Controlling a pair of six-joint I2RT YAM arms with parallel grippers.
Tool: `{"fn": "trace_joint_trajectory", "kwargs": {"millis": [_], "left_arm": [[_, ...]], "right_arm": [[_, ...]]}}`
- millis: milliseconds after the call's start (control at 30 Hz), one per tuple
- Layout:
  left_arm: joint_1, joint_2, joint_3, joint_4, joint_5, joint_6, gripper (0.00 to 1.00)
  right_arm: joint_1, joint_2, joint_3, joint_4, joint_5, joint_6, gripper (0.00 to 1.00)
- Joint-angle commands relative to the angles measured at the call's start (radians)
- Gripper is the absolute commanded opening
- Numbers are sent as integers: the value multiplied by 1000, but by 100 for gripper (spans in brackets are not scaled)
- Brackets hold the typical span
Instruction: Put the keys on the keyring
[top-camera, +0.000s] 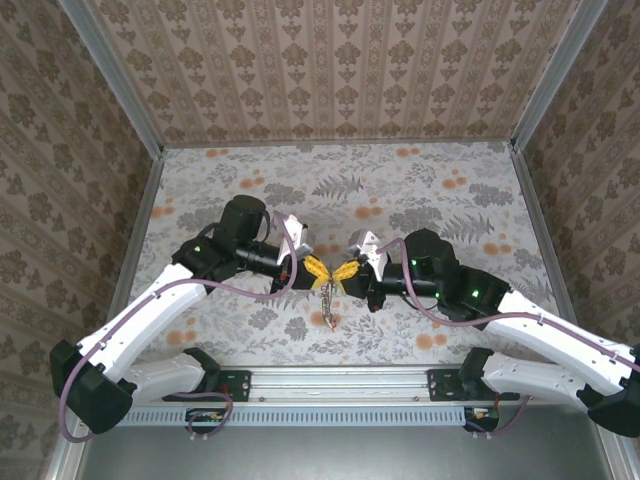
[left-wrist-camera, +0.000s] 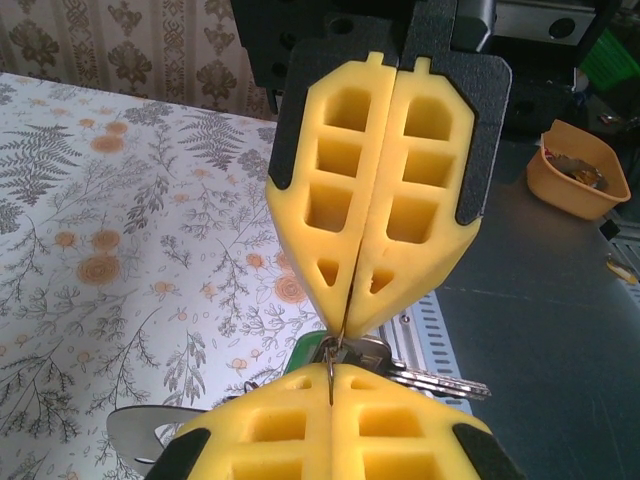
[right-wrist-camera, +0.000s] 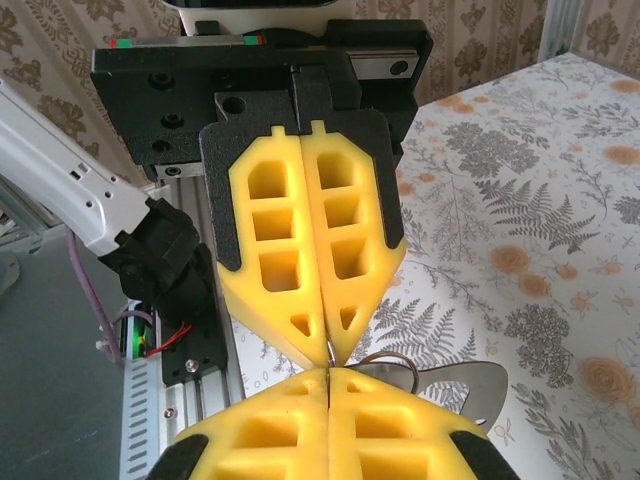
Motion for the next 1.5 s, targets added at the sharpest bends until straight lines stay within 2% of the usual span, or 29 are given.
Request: {"fn": "trace_joint_trajectory", "kwargs": {"millis": [0,1467], "left_arm": [[3,-19,-5,21,44,-14,0],[9,-18,-4,26,66,-16,0]], "right_arm": [[-3,-30,-16,15,15,9,0],[-2,11,-8,55,-29,-3,0]]}}
